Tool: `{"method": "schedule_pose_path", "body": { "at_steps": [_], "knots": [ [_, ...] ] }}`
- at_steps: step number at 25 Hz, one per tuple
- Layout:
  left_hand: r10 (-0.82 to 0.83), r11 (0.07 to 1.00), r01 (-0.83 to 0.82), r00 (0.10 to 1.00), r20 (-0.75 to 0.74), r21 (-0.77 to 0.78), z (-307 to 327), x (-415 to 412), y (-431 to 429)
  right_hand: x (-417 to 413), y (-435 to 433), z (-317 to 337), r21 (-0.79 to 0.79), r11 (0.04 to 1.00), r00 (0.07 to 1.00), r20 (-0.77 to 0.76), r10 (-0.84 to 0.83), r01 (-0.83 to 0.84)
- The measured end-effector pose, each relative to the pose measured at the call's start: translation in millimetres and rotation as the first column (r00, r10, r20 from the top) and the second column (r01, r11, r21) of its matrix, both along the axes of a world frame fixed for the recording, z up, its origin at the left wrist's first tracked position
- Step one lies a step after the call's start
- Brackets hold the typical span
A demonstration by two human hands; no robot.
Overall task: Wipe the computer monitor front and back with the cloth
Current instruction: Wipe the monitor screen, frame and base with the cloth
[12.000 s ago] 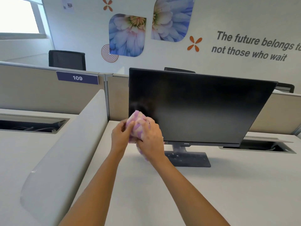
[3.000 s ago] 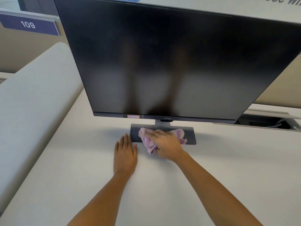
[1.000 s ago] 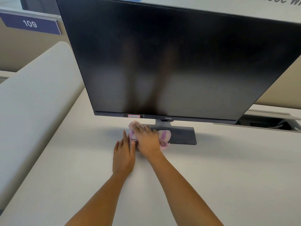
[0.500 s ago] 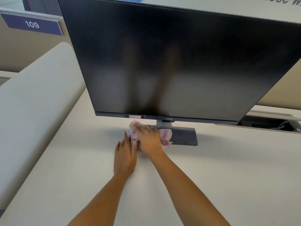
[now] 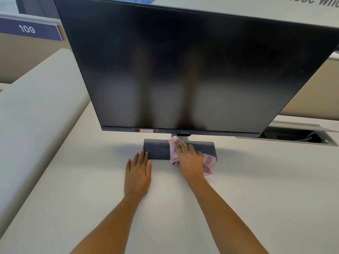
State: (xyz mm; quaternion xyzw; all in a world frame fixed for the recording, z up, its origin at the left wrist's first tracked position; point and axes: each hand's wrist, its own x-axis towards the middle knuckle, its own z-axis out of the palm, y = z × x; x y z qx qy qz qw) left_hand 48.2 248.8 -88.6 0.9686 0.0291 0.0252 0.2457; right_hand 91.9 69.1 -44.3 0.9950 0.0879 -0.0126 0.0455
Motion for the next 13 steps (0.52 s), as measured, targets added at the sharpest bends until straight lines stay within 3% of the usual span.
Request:
{"method": "schedule_pose_path", "body": {
  "at_steps": [4,7,13],
  "knots": [
    [-0.004,1.000,0.004,1.000,0.004,0.015,0,-1,0,1,-39,-3,0.051,0.965,0.955,0.137,-0.263,0.259],
    [-0.006,1.000,0.006,1.000,0.003,0.027,1,-1,0,-2,-80,-2,0.000,0.909,0.908,0.059,-0.415,0.416],
    [-0.001,1.000,0.001,1.000,-0.003,0.016,1,0,-1,-18,-71,-6,-0.004,0.862,0.860,0.069,-0.505,0.506]
  ]
}}
